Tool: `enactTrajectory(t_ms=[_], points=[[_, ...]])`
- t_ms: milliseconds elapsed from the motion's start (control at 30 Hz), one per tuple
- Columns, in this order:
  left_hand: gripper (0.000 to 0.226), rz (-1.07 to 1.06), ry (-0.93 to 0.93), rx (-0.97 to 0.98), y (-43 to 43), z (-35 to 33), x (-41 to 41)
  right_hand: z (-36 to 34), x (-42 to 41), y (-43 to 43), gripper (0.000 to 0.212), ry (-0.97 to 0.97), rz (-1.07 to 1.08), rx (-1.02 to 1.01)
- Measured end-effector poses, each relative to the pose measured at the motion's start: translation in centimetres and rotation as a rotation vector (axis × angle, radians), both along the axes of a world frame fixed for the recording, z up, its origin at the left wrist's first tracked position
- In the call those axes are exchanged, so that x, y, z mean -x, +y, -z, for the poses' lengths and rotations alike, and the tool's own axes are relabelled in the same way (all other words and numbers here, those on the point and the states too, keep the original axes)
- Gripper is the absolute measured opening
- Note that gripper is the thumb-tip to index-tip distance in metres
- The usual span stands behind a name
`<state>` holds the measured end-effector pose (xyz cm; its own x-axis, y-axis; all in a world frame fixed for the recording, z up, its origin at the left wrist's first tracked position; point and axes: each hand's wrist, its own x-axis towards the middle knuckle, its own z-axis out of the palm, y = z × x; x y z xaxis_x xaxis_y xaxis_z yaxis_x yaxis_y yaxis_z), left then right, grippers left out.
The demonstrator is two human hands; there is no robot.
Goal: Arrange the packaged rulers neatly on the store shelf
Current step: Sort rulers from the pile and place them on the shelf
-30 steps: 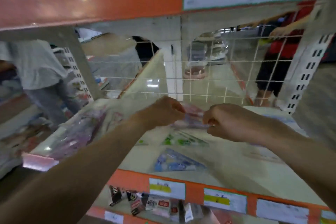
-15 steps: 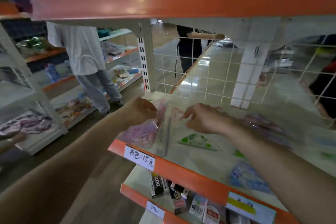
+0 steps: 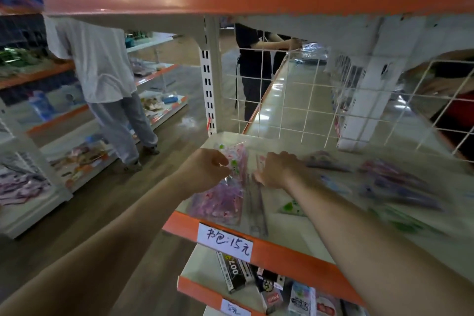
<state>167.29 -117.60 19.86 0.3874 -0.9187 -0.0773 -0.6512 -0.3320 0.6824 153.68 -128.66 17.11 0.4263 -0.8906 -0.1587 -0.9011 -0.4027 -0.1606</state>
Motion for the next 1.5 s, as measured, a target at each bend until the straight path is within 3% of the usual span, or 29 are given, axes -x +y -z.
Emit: enactTrajectory(t_ms=[267, 333, 433, 567, 633, 700, 767, 867, 1033, 1133, 1300, 1500], points=[[0.018, -0.021, 0.06, 0.114, -0.5, 0.4, -0.6, -0.4, -1.2, -1.0, 0.058, 0.067, 0.049, -0.062], [0.018, -0.037, 0.098, 0.143, -0.7, 0.2, -0.9, -0.6, -0.9, -1.1, 0.045, 0.008, 0.041, -0.075], [0.018, -0.04, 0.175, 0.145, -1.2, -0.1, -1.2, -0.7, -0.1, -1.4, 0.025, -0.196, 0.061, -0.137], [0.019, -0.018, 0.381, 0.139, -1.5, -0.9, -1.0, -3.2, 1.4, -0.6, 0.014, -0.74, 0.144, -0.346], [0.019, 0.018, 0.559, 0.135, -1.5, -1.4, -0.6, -4.8, 1.1, 0.5, 0.009, -0.978, 0.152, -0.511], [0.011, 0.087, 0.763, 0.114, -1.5, -1.9, -0.5, -5.6, 0.0, 1.7, 0.011, -1.057, 0.119, -0.59], [0.011, 0.14, 0.844, 0.09, -1.4, -2.1, -0.8, -6.0, -1.1, 2.5, 0.011, -1.027, 0.06, -0.575], [0.012, 0.015, 0.745, 0.095, -1.4, -1.8, -2.1, -5.6, -1.5, 2.2, 0.013, -0.951, 0.049, -0.577], [0.012, -0.252, 0.555, 0.131, -1.7, -0.3, -5.8, -3.2, -0.9, 2.1, 0.015, -0.229, 0.051, -0.291], [0.013, -0.262, 0.493, 0.135, -1.2, 1.0, -5.5, -2.8, -1.5, 3.2, 0.02, -0.015, -0.003, -0.187], [0.013, -0.237, 0.513, 0.139, -1.1, 2.3, -3.0, -2.6, -2.6, 3.8, 0.039, 0.077, -0.026, -0.191], [0.011, -0.273, 0.576, 0.149, -1.4, 2.5, -2.5, -2.5, -3.0, 4.4, 0.034, 0.035, -0.009, -0.251]])
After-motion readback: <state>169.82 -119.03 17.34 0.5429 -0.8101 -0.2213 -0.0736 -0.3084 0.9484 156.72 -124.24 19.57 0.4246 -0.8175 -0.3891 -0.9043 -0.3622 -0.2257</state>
